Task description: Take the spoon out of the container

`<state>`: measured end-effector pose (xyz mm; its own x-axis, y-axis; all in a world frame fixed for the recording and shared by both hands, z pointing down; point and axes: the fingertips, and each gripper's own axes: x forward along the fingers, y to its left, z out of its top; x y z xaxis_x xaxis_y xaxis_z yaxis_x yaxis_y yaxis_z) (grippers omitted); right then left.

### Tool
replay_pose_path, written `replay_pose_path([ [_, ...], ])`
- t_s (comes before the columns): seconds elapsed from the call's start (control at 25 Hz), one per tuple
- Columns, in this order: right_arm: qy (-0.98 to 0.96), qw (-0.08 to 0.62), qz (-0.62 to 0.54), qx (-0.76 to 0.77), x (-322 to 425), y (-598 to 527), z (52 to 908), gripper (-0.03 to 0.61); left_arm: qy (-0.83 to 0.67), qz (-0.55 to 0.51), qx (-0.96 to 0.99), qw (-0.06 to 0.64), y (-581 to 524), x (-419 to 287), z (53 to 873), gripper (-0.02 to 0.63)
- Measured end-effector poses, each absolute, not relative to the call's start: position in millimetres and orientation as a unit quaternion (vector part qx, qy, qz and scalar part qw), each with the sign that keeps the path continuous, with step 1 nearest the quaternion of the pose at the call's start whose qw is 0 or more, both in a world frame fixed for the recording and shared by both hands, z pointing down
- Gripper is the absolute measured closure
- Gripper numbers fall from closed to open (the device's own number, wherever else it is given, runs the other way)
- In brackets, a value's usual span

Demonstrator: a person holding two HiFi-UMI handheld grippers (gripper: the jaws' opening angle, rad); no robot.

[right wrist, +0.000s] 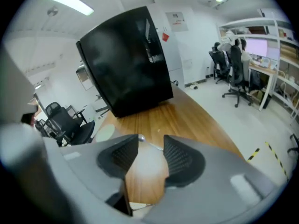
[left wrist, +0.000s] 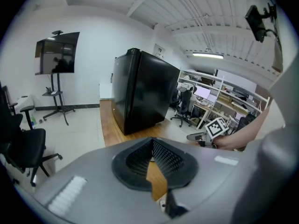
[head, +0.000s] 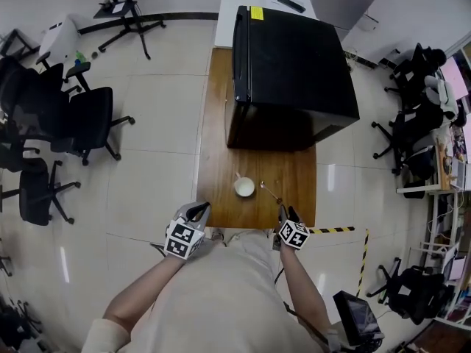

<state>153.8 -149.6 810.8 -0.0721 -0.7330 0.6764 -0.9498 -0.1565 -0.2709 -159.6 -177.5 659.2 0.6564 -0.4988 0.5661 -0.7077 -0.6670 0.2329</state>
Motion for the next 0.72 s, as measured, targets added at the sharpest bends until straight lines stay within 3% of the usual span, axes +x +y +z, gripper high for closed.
replay_pose_path([
  [0.24,-0.688,0.174,0.278,0.647,136.2,-141.7,723.7,0.414,-0.34,0.215,0.871,0.282,-162.6,-148.6,691.2,0.624],
  [0.48,-0.714,0.169,0.227,0.64,144.5,-143.4,696.8,0.414,-0.342,0.211,0.876,0.268,-148.6,-136.7,695.1,0.624],
  [0.72,-0.752,0.121,0.194,0.619,139.6,-131.3,661.6,0.414,-0.374,0.213,0.868,0.248,-127.1,-133.4,681.4,0.624],
])
